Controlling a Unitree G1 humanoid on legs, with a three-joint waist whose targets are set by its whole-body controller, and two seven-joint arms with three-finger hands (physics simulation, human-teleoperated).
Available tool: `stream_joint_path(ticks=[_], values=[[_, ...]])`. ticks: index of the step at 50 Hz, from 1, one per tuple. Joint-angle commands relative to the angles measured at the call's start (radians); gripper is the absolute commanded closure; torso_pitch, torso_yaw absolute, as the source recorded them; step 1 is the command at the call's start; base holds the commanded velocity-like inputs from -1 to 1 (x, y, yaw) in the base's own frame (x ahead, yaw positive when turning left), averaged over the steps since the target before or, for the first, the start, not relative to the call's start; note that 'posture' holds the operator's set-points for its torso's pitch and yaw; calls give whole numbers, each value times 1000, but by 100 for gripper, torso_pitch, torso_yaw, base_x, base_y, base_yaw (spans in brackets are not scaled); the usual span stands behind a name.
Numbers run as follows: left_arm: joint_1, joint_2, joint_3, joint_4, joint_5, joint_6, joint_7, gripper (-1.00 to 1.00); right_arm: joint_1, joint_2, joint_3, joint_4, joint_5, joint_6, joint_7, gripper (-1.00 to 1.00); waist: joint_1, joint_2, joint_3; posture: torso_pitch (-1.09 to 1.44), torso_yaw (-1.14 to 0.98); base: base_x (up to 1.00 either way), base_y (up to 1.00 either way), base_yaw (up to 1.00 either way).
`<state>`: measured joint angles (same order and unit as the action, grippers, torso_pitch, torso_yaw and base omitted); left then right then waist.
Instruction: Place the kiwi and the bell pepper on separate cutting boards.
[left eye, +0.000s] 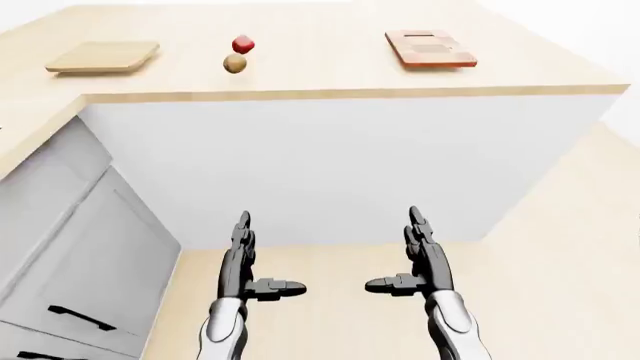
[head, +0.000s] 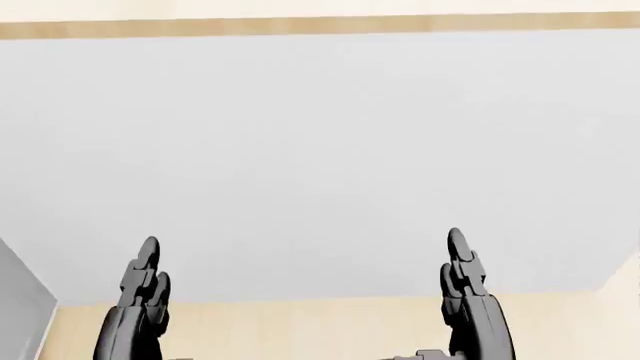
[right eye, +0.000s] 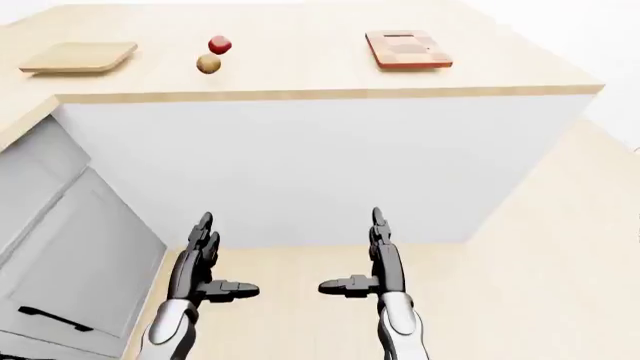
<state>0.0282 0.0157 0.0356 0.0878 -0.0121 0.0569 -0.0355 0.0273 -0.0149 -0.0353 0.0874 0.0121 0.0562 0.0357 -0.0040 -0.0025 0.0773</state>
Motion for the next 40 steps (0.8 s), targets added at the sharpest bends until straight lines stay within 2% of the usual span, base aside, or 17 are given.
stream_joint_path(ticks=[1, 3, 5, 7, 8, 13, 22, 25, 26, 28, 32, 33, 35, 37, 38, 40], values=[[-42, 4, 3, -114, -5, -22, 6, -100, -32, -3, 7, -89, -8, -59, 0, -100, -2, -8, -1, 0, 0, 0, 0, 0], [-35, 1, -4, -149, -1, -3, 9, -100, -37, -1, 8, -102, -11, -45, -5, -100, 6, 0, -63, 0, 0, 0, 0, 0], [-30, 1, -7, -170, 1, 11, 7, -100, -38, 1, 13, -117, -14, -37, -5, -100, 4, -7, -19, 0, 0, 0, 0, 0], [-32, 2, -5, -169, 2, 15, 6, -100, -36, 2, 17, -115, -19, -43, -7, -100, 6, -8, -68, 0, 0, 0, 0, 0], [-35, 2, -3, -163, 2, 12, 6, -100, -35, 3, 17, -116, -18, -43, -6, -100, 7, -7, -73, 0, 0, 0, 0, 0], [-42, 6, -5, -202, 11, 51, 4, -100, -49, 0, 19, -158, -27, -6, -8, -100, 8, -4, -81, 0, 0, 0, 0, 0], [-104, 22, 6, -518, 36, 342, -18, -100, -151, -10, 8, -395, -31, 244, -7, -100, 8, -3, -92, 0, 0, 0, 0, 0], [-141, 37, 37, -636, 24, 460, -24, -100, -187, -4, -12, -519, 62, 396, 14, -100, 8, -2, -96, 0, 0, 0, 0, 0], [-150, 42, 44, -653, 27, 479, -24, -100, -194, -5, -12, -530, 78, 412, 13, -100, 19, 3, -110, 0, 0, 0, 0, 39], [-165, 50, 54, -684, 28, 516, -27, -100, -206, -11, -11, -551, 90, 425, 1, -100, 17, 1, -86, 0, 0, 0, 0, 59], [-195, 62, 57, -742, 38, 589, -32, -100, -230, -26, -4, -600, 86, 461, -18, -100, 18, 3, -79, 0, 0, 0, 0, 57], [-204, 66, 60, -748, 41, 600, -37, -100, -228, -32, 6, -611, 62, 458, -20, -100, 11, 1, -66, 0, 0, 0, 0, 0], [-232, 80, 60, -773, 58, 647, -45, -100, -255, -37, 0, -640, 52, 503, -20, -100, 15, 6, -79, 0, 0, 0, 0, 0], [-262, 92, 64, -807, 72, 702, -56, -100, -279, -37, 5, -666, 36, 534, -21, -100, 14, 7, -78, 0, 0, 0, 0, 0], [-268, 93, 66, -817, 75, 713, -61, -100, -288, -34, 4, -674, 34, 548, -23, -100, 13, 13, -90, 0, 0, 0, 6, 0], [-272, 93, 69, -827, 81, 722, -66, -100, -300, -29, 4, -683, 35, 564, -21, -100, 17, 10, -74, 0, 0, 0, 17, 0]])
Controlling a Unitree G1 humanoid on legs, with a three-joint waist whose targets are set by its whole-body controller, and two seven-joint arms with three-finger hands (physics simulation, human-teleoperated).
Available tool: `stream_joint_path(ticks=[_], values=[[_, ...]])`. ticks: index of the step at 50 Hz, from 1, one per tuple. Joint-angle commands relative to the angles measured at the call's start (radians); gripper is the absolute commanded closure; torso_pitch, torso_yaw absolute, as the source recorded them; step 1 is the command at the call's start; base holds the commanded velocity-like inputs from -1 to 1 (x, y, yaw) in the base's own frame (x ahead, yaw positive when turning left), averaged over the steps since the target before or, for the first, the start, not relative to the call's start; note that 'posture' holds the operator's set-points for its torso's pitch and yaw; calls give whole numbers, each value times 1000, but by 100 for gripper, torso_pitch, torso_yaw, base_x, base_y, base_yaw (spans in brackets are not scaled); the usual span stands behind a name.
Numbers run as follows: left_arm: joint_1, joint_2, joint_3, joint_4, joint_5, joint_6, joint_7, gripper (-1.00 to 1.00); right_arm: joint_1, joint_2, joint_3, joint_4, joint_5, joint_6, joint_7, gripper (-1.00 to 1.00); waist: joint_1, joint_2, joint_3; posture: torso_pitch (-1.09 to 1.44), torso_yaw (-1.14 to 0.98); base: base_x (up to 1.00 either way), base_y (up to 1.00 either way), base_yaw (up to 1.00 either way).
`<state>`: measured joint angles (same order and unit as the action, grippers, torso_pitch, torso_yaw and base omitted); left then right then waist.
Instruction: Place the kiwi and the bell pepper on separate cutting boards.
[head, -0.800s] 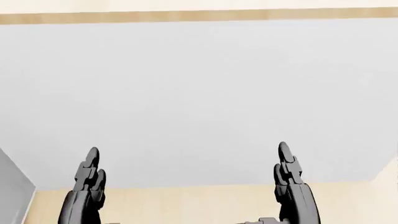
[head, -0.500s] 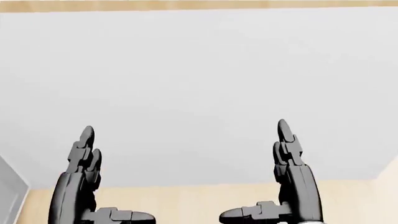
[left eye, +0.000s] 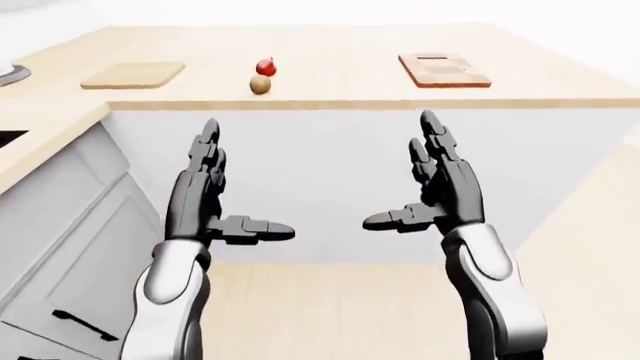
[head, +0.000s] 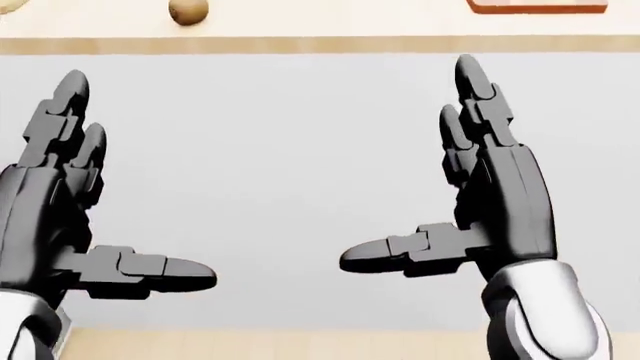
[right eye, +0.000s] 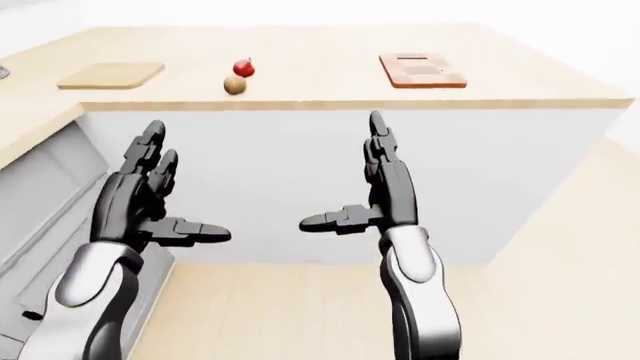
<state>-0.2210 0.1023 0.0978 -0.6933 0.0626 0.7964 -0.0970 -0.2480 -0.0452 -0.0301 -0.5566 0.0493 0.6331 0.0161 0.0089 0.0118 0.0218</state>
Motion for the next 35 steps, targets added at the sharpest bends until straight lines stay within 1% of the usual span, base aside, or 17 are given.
stream_joint_path(ticks=[1, 2, 3, 6, 8, 9, 10, 11, 12, 13, 14, 17, 21, 25, 26, 29, 35], values=[[-26, 6, 7, -56, 9, -7, -6, -100, -34, 8, -12, -56, 21, 17, -2, -100, 0, -6, -20, 0, 0, 10, 59, 0], [-24, 4, 6, -54, 11, -12, -8, -100, -36, 8, -15, -56, 33, 22, -1, -100, 29, -46, 2, 0, 0, 10, 0, 100], [-25, 4, 6, -48, 13, -17, -9, -100, -35, 8, -15, -57, 41, 21, -2, -100, 12, -22, 3, 0, 0, 11, 0, 100], [-32, 6, 7, -50, 18, -9, -12, -100, -48, 3, -16, -63, 55, 34, -9, -100, -3, 12, 6, 0, 0, 11, 0, 100], [-33, 8, 8, -56, 21, -2, -16, -100, -54, -2, -17, -74, 62, 52, -9, -100, 2, 69, -13, 0, 0, 11, 0, 100], [-34, 9, 5, -62, 25, 3, -19, -100, -57, -7, -12, -83, 58, 57, -10, -100, 22, 43, -7, 0, 0, 12, 0, 100], [-38, 11, 4, -68, 28, 11, -21, -100, -65, -6, -16, -92, 62, 71, -13, -100, -18, 48, 2, 0, 0, 5, 16, 0], [-47, 13, 1, -76, 33, 26, -24, -100, -79, -9, -24, -96, 65, 82, -18, -100, 10, 30, -6, 0, 0, 16, 0, 0], [-52, 14, 2, -79, 36, 32, -27, -100, -86, -11, -30, -106, 71, 94, -22, -100, 17, 28, -6, 0, 0, 45, 0, 0], [-62, 17, 0, -85, 40, 46, -29, -100, -99, -14, -37, -123, 79, 115, -28, -100, 15, 21, 20, 0, 0, 47, 0, 0], [-69, 18, -3, -92, 45, 59, -31, -100, -103, -17, -39, -129, 85, 120, -31, -100, 15, 16, 29, 0, 0, 48, 0, 0], [-80, 19, -8, -105, 55, 78, -38, -100, -108, -21, -39, -145, 96, 132, -38, -100, 10, 2, 33, 0, 0, 48, 0, 0], [-94, 16, -21, -108, 69, 96, -45, -100, -119, -26, -39, -146, 103, 136, -44, -100, 12, -23, 19, 0, 0, 49, 0, 0], [-80, 7, -24, -92, 76, 71, -48, -100, -130, -32, -44, -156, 110, 149, -48, -100, 7, -97, 11, 0, 0, 54, 0, 0], [-81, 7, -23, -88, 76, 67, -50, -100, -136, -33, -47, -158, 114, 156, -50, -100, 7, -65, 27, 0, 0, 55, 0, 0], [-79, 6, -20, -88, 77, 65, -53, -100, -146, -39, -45, -155, 113, 156, -52, -100, 5, -69, 8, 0, 0, 55, 0, 0], [-81, 6, -18, -93, 80, 68, -56, -100, -172, -43, -45, -167, 115, 179, -58, -100, -17, -19, 5, 0, 0, 56, 0, 0]])
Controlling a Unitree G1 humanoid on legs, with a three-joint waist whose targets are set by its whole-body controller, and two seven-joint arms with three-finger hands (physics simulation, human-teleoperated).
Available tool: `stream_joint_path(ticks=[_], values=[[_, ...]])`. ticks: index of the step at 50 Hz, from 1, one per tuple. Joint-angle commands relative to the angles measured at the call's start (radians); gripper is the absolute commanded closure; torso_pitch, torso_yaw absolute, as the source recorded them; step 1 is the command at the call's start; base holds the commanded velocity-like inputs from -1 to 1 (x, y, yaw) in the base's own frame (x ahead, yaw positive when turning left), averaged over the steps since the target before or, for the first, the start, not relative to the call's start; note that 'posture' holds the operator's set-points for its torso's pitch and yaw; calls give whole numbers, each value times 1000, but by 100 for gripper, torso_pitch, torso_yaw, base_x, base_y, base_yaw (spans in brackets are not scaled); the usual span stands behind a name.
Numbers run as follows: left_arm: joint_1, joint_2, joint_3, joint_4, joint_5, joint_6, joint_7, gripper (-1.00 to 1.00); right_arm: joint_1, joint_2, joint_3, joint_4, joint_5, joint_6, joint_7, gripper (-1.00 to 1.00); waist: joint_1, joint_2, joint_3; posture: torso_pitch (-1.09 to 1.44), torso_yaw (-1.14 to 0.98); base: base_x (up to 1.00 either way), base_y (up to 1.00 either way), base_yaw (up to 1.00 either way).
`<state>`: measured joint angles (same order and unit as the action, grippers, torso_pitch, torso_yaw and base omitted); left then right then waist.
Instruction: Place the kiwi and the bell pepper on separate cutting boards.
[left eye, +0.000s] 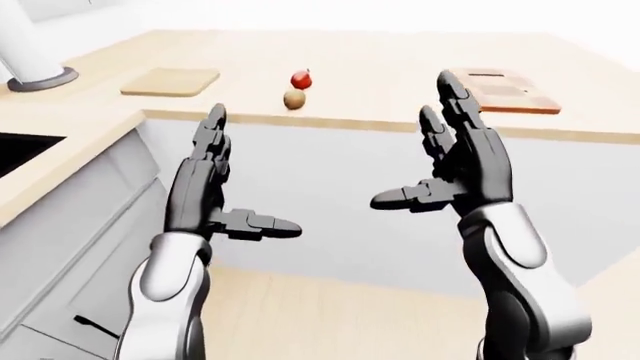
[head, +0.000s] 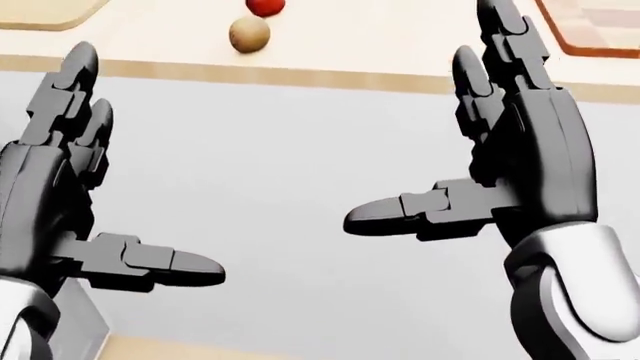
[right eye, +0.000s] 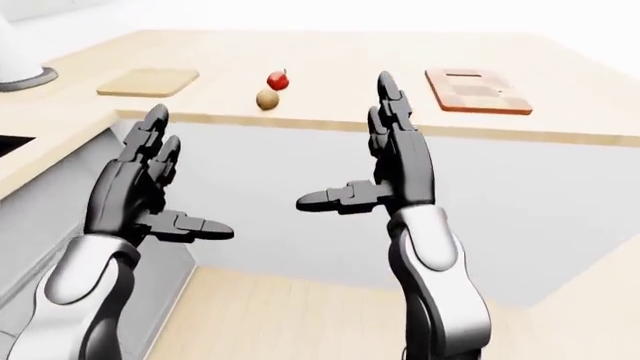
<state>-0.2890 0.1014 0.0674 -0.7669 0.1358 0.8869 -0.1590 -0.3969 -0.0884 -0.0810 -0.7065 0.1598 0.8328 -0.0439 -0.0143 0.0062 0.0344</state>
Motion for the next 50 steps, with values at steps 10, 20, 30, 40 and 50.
stream_joint_path(ticks=[10, 20, 30, 40, 50], values=[[-11, 14, 26, -46, 2, -4, 0, -100, -49, 3, -1, -60, 25, 17, -14, -100, 26, 50, -1, 0, 0, 51, 5, 0], [-12, 14, 22, -50, 5, 0, 0, -100, -47, -1, -3, -52, 34, 1, -22, -100, 18, -62, -5, 0, 0, 26, 12, 0], [-15, 13, 17, -50, 7, 3, -2, -100, -59, -10, -15, -54, 60, 3, -40, -100, 0, 28, -18, 0, 0, 21, 13, 0], [-4, 5, 8, -29, 10, -25, 0, -100, -63, -14, -26, -53, 88, 3, -60, -100, 19, 44, -25, 0, 0, 20, 7, 0], [3, 2, 8, -20, 12, -38, 0, -100, -47, -16, -17, -42, 86, -22, -63, -100, 25, -45, -23, 0, 0, 20, 0, 0]])
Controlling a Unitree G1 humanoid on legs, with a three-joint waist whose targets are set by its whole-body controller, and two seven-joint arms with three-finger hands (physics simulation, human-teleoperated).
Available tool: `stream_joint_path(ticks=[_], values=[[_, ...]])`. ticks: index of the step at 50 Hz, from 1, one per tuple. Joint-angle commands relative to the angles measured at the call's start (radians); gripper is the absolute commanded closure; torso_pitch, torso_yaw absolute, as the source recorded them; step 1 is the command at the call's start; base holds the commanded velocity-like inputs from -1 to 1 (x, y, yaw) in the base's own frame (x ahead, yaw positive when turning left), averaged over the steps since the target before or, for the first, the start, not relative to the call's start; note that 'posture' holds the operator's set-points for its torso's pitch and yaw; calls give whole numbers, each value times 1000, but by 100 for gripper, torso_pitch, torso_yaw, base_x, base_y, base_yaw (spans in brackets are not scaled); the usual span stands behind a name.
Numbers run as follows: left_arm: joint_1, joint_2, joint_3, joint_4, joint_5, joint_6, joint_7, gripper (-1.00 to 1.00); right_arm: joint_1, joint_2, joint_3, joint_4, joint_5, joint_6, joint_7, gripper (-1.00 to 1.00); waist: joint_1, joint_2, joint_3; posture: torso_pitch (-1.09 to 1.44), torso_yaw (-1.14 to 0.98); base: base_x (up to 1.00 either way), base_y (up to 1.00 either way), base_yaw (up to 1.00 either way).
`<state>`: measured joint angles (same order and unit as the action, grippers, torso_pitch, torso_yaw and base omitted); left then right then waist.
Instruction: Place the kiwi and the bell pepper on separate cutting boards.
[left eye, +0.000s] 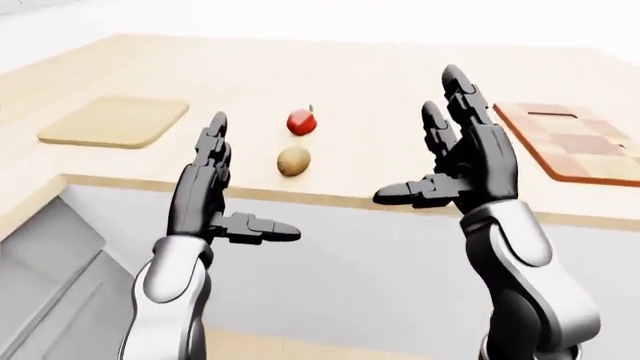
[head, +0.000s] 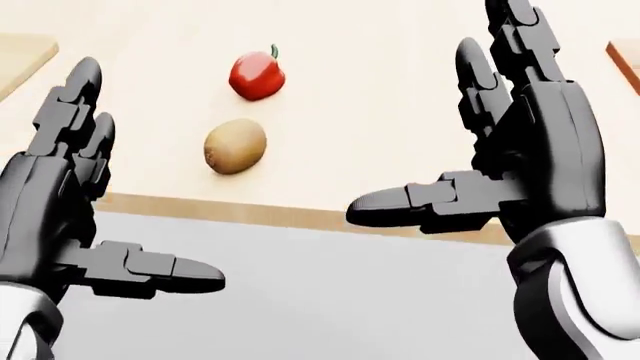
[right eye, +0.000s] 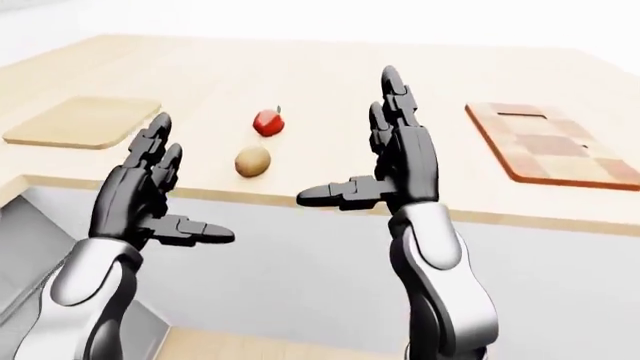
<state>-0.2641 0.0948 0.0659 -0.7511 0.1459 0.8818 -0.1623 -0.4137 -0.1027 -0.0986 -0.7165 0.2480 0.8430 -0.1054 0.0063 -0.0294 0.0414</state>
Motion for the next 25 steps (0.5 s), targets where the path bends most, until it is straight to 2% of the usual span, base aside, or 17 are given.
stream_joint_path(ticks=[1, 2, 4, 8, 10, 11, 12, 13, 15, 17, 18, 20, 21, 23, 24, 25], values=[[-22, 9, 9, -34, 2, -35, 3, -100, -28, 0, 4, -29, -3, -36, -1, -100, 5, -24, -20, 0, 0, 20, 0, 0], [-22, 9, 9, -39, 3, -31, 3, -100, -26, 1, 8, -26, -7, -42, -1, -100, 0, -25, -20, 0, 0, 19, 0, 0], [-25, 8, 11, -41, 2, -26, 2, -100, -22, -1, 13, -23, -16, -48, 4, -100, -6, -12, -26, 0, 0, 18, 0, 0], [-26, 9, 12, -53, 2, -15, 0, -100, -24, 2, 16, -24, -24, -48, 8, -100, -11, 23, -13, 0, 0, 16, 0, 0], [-28, 10, 16, -52, -1, -14, -1, -100, -23, 6, 15, -25, -25, -49, 10, -100, -15, 54, -15, 0, 0, 14, 2, 0], [-33, 11, 17, -56, -2, -7, -1, -100, -24, 7, 16, -28, -26, -47, 11, -100, -17, 76, -21, 0, 0, 10, 4, 0], [-34, 12, 17, -63, -2, 0, -1, -100, -26, 7, 15, -34, -25, -41, 10, -100, -18, 108, -37, 0, 0, 8, 7, 0], [-34, 12, 15, -69, -2, 5, 0, -100, -30, 8, 13, -40, -22, -33, 8, -100, -14, 85, -46, 0, 0, 7, 6, 0], [-34, 14, 18, -79, -3, 13, -1, -100, -30, 8, 11, -36, -22, -36, 7, -100, -8, 98, -31, 0, 0, 7, 7, 0], [-29, 14, 19, -71, -5, 3, -1, -100, -29, 11, 5, -38, -12, -36, 6, -100, -1, 86, -36, 0, 0, 7, 0, 0], [-31, 14, 18, -68, -4, 2, 0, -100, -30, 11, 4, -36, -9, -39, 6, -100, 0, 76, -17, 0, 0, 2, 0, 0], [-29, 14, 15, -60, -4, -5, 0, -100, -30, 8, 1, -31, -4, -45, 4, -100, 0, 60, -18, 0, 0, 0, 0, 0], [-30, 14, 15, -59, -4, -6, 0, -100, -29, 6, 0, -26, -3, -48, 2, -100, 3, 51, -10, 0, 0, 0, 0, 0], [-31, 14, 11, -62, -2, -2, 0, -100, -29, 3, 3, -26, -5, -46, -3, -100, 12, 23, -9, 0, 0, 0, 0, 0], [-35, 14, 10, -66, 0, 6, 0, -100, -29, 1, 4, -27, -7, -45, -3, -100, 16, -3, -15, 0, 0, 0, 0, 0], [-36, 14, 10, -69, 0, 9, 0, -100, -29, 0, 5, -29, -9, -45, -2, -100, 19, -19, -17, 0, 0, 0, 0, 0]])
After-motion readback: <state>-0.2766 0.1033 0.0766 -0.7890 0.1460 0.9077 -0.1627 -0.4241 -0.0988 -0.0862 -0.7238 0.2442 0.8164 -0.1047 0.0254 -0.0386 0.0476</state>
